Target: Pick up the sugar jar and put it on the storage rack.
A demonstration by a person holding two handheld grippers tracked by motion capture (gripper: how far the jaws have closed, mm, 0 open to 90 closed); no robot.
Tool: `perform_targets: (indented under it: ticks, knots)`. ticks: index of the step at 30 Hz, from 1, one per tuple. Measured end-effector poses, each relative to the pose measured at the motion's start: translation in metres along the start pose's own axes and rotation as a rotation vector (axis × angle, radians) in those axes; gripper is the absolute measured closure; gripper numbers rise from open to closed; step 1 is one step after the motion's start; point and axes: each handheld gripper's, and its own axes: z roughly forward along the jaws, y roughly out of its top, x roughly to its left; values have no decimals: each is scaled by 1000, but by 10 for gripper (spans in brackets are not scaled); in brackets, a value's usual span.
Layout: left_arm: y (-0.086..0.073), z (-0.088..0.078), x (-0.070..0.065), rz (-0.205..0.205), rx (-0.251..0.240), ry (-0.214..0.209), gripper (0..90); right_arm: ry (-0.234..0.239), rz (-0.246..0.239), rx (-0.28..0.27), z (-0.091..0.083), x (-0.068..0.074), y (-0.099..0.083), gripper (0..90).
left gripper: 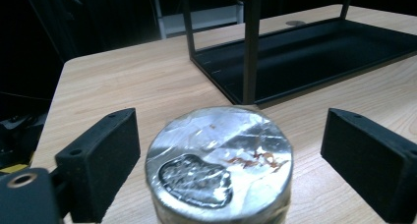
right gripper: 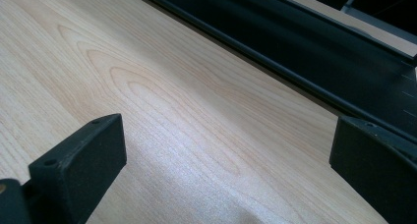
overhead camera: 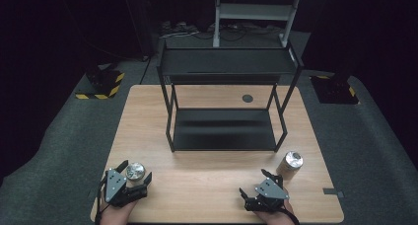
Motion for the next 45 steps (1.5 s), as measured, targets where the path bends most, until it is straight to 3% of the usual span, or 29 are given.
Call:
perform_targets:
  ticks: [5, 8, 17, 34, 45]
  knots:
    - [-7, -1, 8, -26, -11, -20, 219, -1, -1, -1, 0, 0, 0, 0]
    - [-11, -3, 13, -40, -23, -28, 245, -1, 2, -3, 0, 0, 0, 0]
    - [-17, -4, 15, -23, -42, -44, 336, 1, 8, -4, 0, -1, -1, 0]
    - [-15, -4, 16, -32, -43, -48, 350, 3, 11, -1, 0, -2, 0, 0]
    - [-10, -7, 14, -45, -79, -60, 351, 2, 7, 3, 0, -1, 1, 0]
